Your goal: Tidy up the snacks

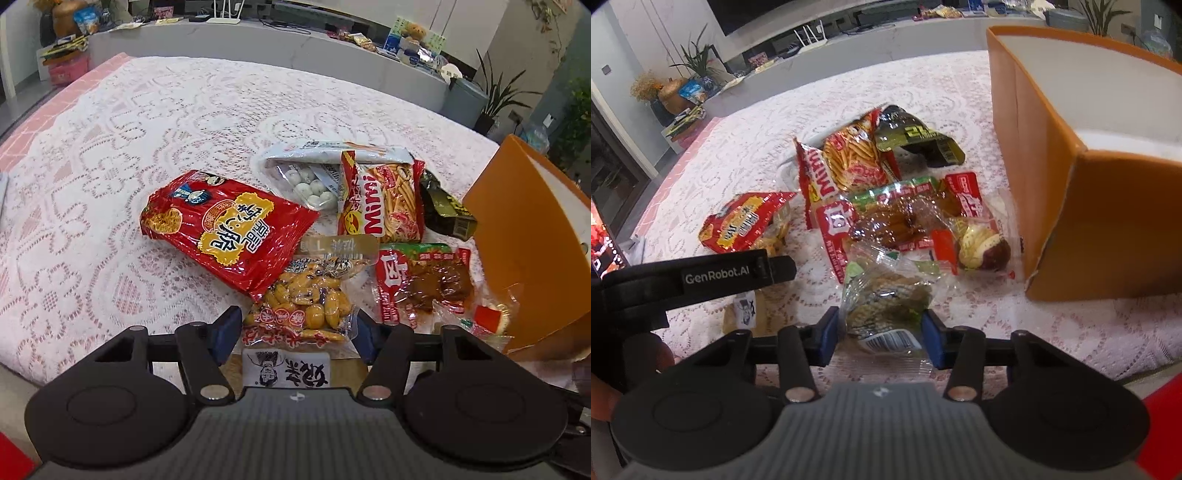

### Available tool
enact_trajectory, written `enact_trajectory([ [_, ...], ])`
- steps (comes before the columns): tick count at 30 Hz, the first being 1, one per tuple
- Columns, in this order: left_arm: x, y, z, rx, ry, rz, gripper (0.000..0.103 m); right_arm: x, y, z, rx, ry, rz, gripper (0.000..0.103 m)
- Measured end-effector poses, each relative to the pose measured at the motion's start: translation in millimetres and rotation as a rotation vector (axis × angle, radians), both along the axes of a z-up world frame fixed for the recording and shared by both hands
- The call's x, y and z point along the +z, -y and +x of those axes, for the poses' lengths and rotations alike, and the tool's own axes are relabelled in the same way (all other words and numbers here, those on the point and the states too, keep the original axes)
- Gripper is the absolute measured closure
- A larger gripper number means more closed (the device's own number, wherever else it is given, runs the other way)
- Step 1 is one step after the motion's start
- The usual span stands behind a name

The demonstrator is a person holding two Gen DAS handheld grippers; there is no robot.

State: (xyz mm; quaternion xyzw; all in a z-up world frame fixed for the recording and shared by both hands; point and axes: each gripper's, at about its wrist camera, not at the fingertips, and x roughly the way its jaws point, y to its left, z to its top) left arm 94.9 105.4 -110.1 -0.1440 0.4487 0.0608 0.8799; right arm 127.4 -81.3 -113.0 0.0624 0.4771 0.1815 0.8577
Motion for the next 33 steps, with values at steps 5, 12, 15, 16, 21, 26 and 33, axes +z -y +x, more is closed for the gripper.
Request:
enact_trajectory([
  [5, 10.6, 3.2, -9.0, -0.002, 0.029, -0.023, 0.047, 4.6, 4.5, -3.2, -0.001, 0.009, 0.019, 0.057],
  [12, 19.9, 0.7, -14.9, 0.009, 0.060, -0.024, 0.064, 11.0, 16.9, -10.7, -0.013, 0.017, 0.035, 0.057],
  [15, 22.6, 3.9, -14.8, 0.001, 0.049, 0.013, 0.066, 10.8, 19.5, -9.9, -0.024, 0.012, 0.038, 0.057],
  [16, 22.7, 5.2, -14.4, -0.006, 0.039, 0.027, 0.066, 10.9, 19.5, -10.1, -0.024, 0.013, 0.038, 0.057],
  [21, 18.8, 18.3, -9.1, -0.058, -0.015, 0.112, 0.057, 9.6, 16.9, -10.2, -0.014, 0.022, 0.029, 0.057],
  [26, 7.1, 37.9, -2.0, -0.124, -0.064, 0.216, 0.048, 6.1, 16.0, -6.8, -0.020, 0.008, 0.027, 0.057],
  [33, -6.8, 44.5, 6.7, -0.122, -0.106, 0.255, 0.035, 2.8, 16.5, -4.5, -0.033, -0.008, 0.023, 0.057],
])
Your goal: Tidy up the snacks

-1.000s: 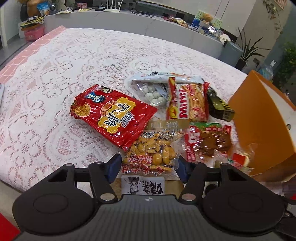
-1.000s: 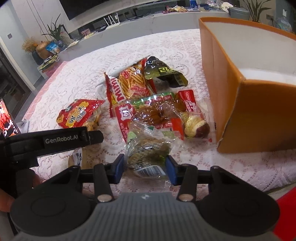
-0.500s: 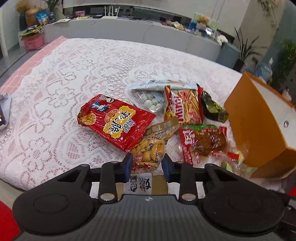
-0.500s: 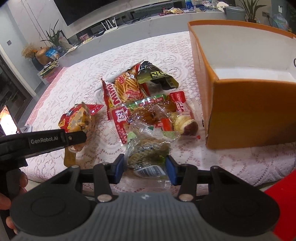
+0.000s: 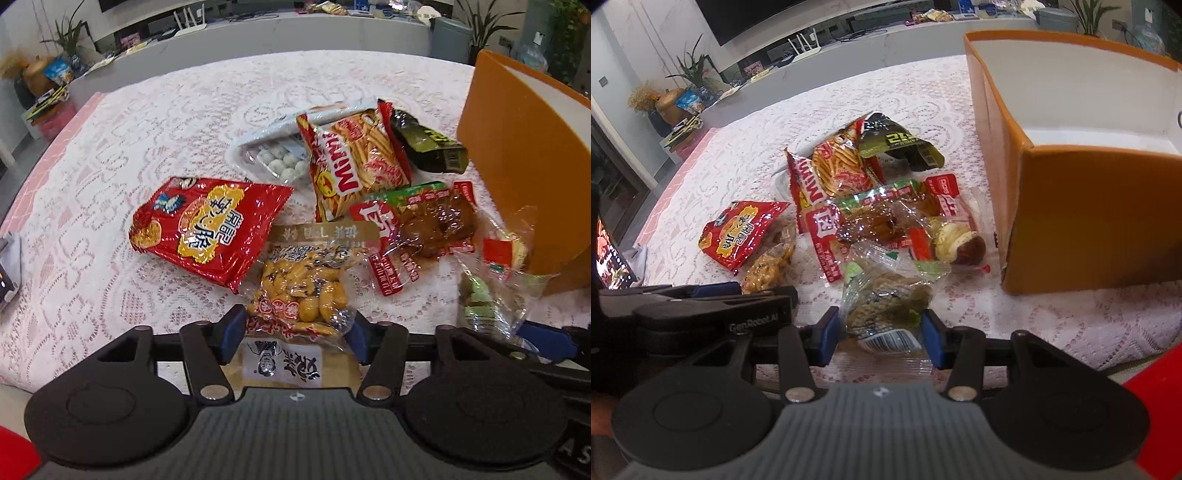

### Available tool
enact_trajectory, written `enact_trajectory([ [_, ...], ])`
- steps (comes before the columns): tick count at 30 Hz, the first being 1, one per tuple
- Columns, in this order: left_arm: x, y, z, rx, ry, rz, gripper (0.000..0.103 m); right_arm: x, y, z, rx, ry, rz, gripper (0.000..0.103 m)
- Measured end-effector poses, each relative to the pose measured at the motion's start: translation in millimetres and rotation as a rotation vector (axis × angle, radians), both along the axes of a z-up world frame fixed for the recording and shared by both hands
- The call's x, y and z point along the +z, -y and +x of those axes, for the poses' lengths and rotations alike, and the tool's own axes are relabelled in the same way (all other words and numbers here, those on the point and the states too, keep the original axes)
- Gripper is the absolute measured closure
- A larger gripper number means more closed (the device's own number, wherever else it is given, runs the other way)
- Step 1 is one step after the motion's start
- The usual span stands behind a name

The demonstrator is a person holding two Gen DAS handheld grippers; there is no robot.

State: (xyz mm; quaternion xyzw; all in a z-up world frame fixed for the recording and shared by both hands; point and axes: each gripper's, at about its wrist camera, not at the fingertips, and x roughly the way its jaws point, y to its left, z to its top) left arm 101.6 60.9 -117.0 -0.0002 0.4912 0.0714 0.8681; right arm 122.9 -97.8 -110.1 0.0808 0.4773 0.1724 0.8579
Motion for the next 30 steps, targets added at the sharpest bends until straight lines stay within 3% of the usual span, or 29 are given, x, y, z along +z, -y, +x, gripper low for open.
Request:
enact_trajectory([
  [3, -0.6, -2.0, 1.4, 0.005, 0.009, -0.004, 0.035, -0.7, 1.1, 0.8, -0.007, -0.007, 0.004, 0.057],
  [8, 8.3, -7.1, -3.5, 0.017, 0.035, -0.036, 0.045, 1.2, -1.2, -1.5, 0.009, 0.001, -0.010, 0.057],
  [11, 17.4, -13.3, -7.6, 0.036, 0.061, -0.086, 0.057, 3.0, 0.9, -2.2, 0.004, 0.008, -0.004, 0.057],
  [13, 23.0, -18.8, -10.2, 0.047, 0.075, -0.143, 0.072, 4.4, 2.3, -2.6, 0.002, 0.008, 0.002, 0.057],
  [18, 30.3, -26.5, -14.7, 0.075, 0.096, -0.210, 0.074, 8.9, 3.1, -5.3, 0.008, 0.024, 0.004, 0.057],
  [19, 32.1, -26.7, -15.5, 0.075, 0.097, -0.221, 0.082, 9.4, 3.7, -5.4, 0.007, 0.026, 0.004, 0.057],
  [24, 41.0, -22.6, -19.6, 0.048, 0.111, -0.240, 0.090, 14.3, 7.1, -5.3, 0.003, 0.039, 0.013, 0.057],
  [30, 35.2, -23.5, -18.1, 0.036, 0.083, -0.223, 0.091, 16.5, 9.4, -6.2, 0.005, 0.053, 0.012, 0.057],
])
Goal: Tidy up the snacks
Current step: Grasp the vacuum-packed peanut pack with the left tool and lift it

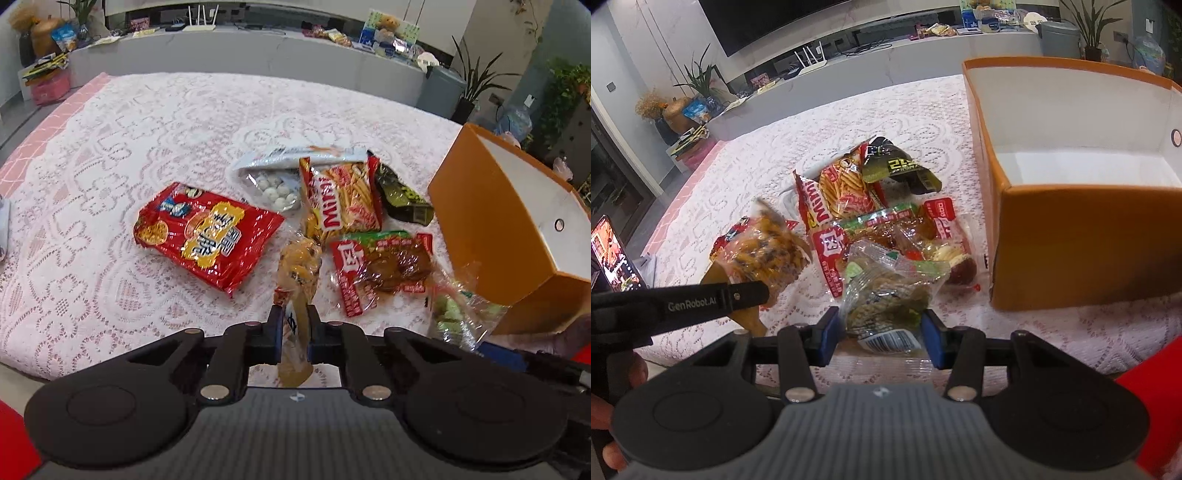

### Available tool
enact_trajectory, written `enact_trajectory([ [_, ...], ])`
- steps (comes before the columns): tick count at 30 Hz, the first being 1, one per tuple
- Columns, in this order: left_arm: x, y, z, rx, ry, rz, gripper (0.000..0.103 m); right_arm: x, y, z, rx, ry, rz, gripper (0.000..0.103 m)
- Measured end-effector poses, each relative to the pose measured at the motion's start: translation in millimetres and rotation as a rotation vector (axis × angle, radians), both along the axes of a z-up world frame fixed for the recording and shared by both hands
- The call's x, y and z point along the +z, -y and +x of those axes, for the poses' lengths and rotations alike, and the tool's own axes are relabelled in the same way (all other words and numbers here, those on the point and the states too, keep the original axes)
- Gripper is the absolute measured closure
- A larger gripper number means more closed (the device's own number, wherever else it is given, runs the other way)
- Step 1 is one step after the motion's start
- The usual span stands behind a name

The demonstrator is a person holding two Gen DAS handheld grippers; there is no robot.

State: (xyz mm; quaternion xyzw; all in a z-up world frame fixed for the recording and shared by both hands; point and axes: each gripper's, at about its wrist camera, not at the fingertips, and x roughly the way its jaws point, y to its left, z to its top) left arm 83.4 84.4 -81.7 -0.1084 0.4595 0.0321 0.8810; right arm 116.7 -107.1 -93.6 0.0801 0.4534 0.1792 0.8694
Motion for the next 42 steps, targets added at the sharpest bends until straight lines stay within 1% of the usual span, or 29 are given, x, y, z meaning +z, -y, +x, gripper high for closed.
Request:
enact_trajectory([
  [3, -0.8, -6.7, -3.3, 0.001, -0.014, -0.031, 0.088, -2.2, 3.1, -0.3, -0.005, -0.011, 0.008, 0.057],
  [5, -0.3, -9.6, -5.3, -0.007, -0.019, -0.043, 0.075, -3.1, 4.0, 0.2, -0.008, -0.018, 0.012, 0.057],
  [7, -1.0, -9.4, -5.5, -0.028, -0.038, -0.037, 0.048, -3.1, 4.6, 0.1, -0.008, -0.017, 0.018, 0.057],
  [10, -4.6, -7.3, -4.0, -0.040, -0.056, -0.010, 0.036, -3.8, 5.2, 0.8, -0.007, -0.018, 0.024, 0.057],
  [13, -10.3, -10.5, -1.3, -0.007, -0.076, -0.004, 0.034, -5.6, 6.8, 2.5, -0.009, -0.027, 0.030, 0.057],
  [15, -9.4, -15.4, -1.2, 0.019, -0.060, -0.018, 0.033, -5.5, 7.8, 2.9, -0.010, -0.032, 0.035, 0.057],
  [16, -8.6, -17.4, -0.7, 0.028, -0.052, -0.026, 0.032, -5.6, 7.7, 2.9, -0.009, -0.034, 0.037, 0.057],
  [18, -6.3, -19.0, 2.3, 0.032, -0.035, -0.004, 0.031, -6.2, 7.4, 3.6, -0.008, -0.038, 0.038, 0.057],
  [20, -4.0, -16.2, 5.9, 0.017, -0.021, 0.052, 0.029, -6.0, 6.5, 3.3, -0.005, -0.038, 0.036, 0.056],
  [21, -3.2, -14.1, 8.0, -0.002, -0.019, 0.080, 0.027, -5.8, 6.4, 3.3, -0.004, -0.037, 0.035, 0.056],
  [22, -2.8, -10.6, 10.2, -0.026, -0.019, 0.113, 0.026, -5.8, 6.0, 3.5, -0.003, -0.036, 0.033, 0.056],
  [25, 2.6, 1.1, 10.3, -0.095, -0.016, 0.235, 0.025, -4.2, 3.7, 2.7, 0.005, -0.018, 0.020, 0.056],
  [26, 4.9, 4.2, 8.1, -0.115, -0.007, 0.273, 0.023, -3.5, 2.6, 2.4, 0.009, -0.011, 0.017, 0.056],
  [27, 7.0, 7.0, 6.2, -0.140, 0.000, 0.307, 0.018, -3.7, 2.4, 2.6, 0.011, -0.008, 0.015, 0.056],
  [28, 8.6, 8.3, 4.3, -0.166, 0.002, 0.326, 0.015, -3.7, 2.0, 2.7, 0.012, -0.009, 0.014, 0.056],
  [29, 9.4, 7.7, 3.0, -0.189, -0.001, 0.326, 0.015, -4.4, 2.3, 3.1, 0.012, -0.012, 0.014, 0.056],
  [31, 8.6, 4.1, 3.5, -0.216, -0.015, 0.299, 0.015, -5.3, 2.3, 3.7, 0.008, -0.022, 0.018, 0.056],
  [34, 3.9, -3.1, 7.7, -0.215, -0.025, 0.253, 0.015, -5.3, 2.1, 5.5, 0.005, -0.028, 0.027, 0.056],
  [36, 5.8, -5.2, 8.7, -0.185, -0.018, 0.256, 0.015, -5.2, -0.1, 5.7, 0.013, -0.027, 0.032, 0.056],
  [38, 14.4, -3.1, 5.9, -0.178, -0.012, 0.287, 0.015, -5.5, -1.1, 5.9, 0.020, -0.027, 0.032, 0.056],
  [41, 26.6, 3.1, 0.3, -0.256, -0.005, 0.314, 0.015, -7.0, 0.6, 7.4, 0.016, -0.039, 0.033, 0.056],
  [42, 29.2, 2.9, -0.1, -0.263, -0.002, 0.310, 0.015, -7.5, 0.6, 7.9, 0.014, -0.044, 0.035, 0.056],
])
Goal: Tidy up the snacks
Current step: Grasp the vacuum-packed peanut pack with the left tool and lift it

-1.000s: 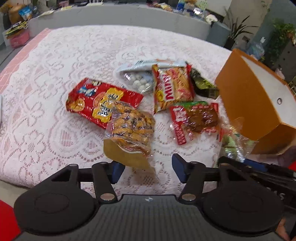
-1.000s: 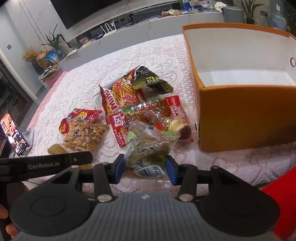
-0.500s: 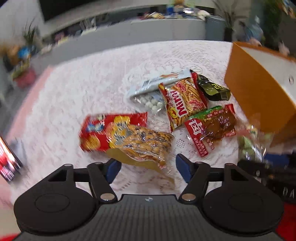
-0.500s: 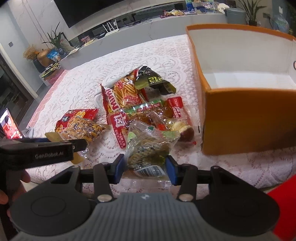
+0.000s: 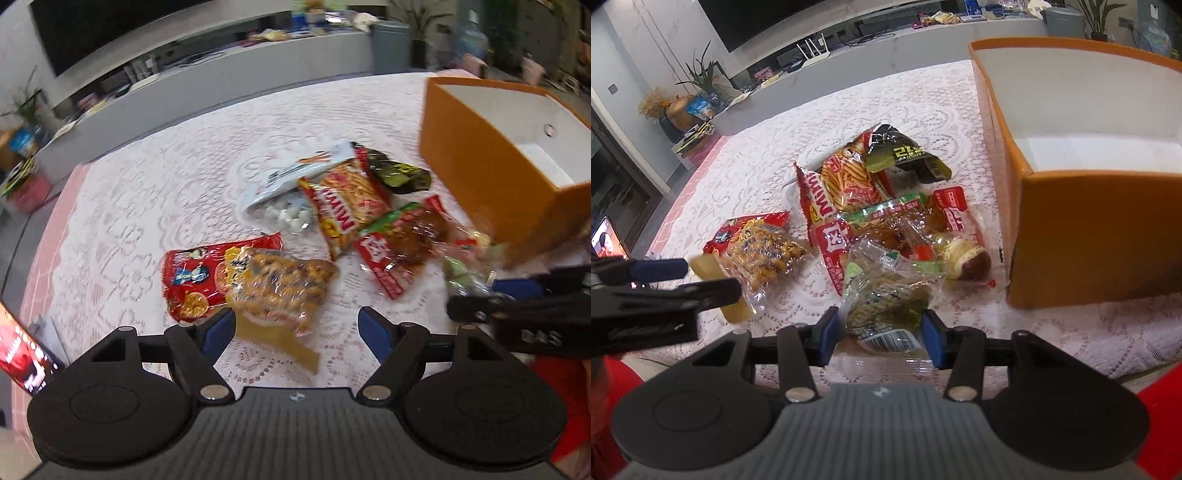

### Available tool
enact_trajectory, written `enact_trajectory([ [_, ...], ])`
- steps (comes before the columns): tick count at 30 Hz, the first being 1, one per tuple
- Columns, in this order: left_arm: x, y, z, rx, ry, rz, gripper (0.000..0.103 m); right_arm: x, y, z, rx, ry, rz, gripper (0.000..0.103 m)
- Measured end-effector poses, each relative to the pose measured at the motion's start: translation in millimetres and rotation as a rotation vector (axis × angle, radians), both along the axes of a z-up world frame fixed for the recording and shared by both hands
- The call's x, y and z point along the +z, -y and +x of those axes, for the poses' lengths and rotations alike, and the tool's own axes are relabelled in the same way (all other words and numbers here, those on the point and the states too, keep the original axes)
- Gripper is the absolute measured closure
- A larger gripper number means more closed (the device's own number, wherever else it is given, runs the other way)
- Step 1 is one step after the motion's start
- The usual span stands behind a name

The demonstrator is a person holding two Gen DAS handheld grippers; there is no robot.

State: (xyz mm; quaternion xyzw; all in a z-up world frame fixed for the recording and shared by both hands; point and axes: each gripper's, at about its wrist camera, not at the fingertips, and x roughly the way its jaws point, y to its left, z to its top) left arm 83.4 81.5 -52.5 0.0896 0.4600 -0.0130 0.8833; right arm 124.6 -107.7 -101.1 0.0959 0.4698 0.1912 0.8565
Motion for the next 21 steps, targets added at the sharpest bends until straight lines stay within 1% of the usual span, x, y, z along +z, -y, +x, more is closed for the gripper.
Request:
enact_trajectory([
  [2, 1.8, -2.6, 1.5, -0.001, 0.008, -0.017, 0.015, 0.1, 0.2, 0.6, -0.002, -0.005, 0.002, 0.056],
  [4, -3.3, -7.0, 7.7, 0.002, 0.004, -0.032, 0.014, 0.7, -0.8, 0.6, 0.002, -0.005, 0.004, 0.056],
  [6, -14.0, -8.0, 17.3, -0.019, -0.021, -0.015, 0.014, 0.0, -1.8, 0.4, 0.007, -0.006, 0.004, 0.056],
  [8, -24.3, -6.4, 27.1, -0.041, -0.052, 0.023, 0.014, -0.6, -2.5, 1.3, 0.007, -0.008, 0.008, 0.056],
  [9, -28.6, -5.3, 31.6, -0.053, -0.053, 0.043, 0.014, -0.8, -2.4, 2.2, 0.004, -0.009, 0.011, 0.056],
  [12, -41.1, -5.7, 43.0, -0.054, -0.082, 0.063, 0.014, -0.7, -2.4, 5.6, -0.012, -0.008, 0.019, 0.056],
  [17, -55.7, -0.2, 50.5, -0.076, -0.087, 0.092, 0.014, -1.1, -10.3, 8.0, 0.000, 0.005, -0.002, 0.056],
  [18, -58.4, 0.6, 51.3, -0.078, -0.086, 0.105, 0.008, -1.9, -11.2, 8.7, 0.005, 0.003, -0.004, 0.056],
  [21, -63.7, 1.8, 53.0, -0.086, -0.077, 0.108, 0.003, -5.0, -12.0, 10.6, 0.008, -0.016, -0.001, 0.056],
])
